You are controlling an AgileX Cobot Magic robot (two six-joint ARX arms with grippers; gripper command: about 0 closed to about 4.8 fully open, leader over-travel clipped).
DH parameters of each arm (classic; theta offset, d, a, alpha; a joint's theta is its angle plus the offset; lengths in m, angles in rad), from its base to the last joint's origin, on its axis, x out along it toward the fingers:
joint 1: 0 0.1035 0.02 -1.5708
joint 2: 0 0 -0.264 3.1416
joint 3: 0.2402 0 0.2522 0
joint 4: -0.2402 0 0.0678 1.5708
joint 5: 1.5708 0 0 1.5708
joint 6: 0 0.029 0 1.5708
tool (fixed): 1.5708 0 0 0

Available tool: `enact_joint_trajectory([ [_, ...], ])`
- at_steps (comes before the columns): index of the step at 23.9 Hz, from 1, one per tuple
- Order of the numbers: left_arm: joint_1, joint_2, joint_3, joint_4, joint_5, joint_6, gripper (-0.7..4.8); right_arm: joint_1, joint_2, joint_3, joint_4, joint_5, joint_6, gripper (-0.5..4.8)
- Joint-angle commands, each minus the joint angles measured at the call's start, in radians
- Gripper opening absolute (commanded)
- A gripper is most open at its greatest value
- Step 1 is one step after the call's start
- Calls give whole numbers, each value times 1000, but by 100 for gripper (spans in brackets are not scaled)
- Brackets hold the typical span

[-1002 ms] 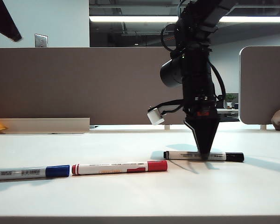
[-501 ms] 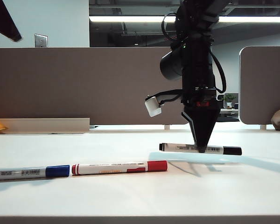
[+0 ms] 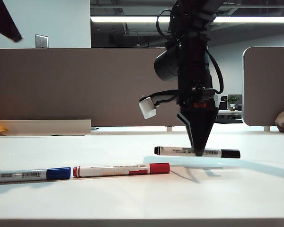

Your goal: Pick up the markers one by one and line them up horizontally in a straight line on the table.

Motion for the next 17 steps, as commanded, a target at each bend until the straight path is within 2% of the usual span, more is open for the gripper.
enact_joint_trajectory([
  [1,0,-4,1,6,5,1,16,-2,-17,-1,-3,-4,-3,49],
  [17,0,-18,1,9,5,1,16,-18,-63,-87,18,2,-3,49],
])
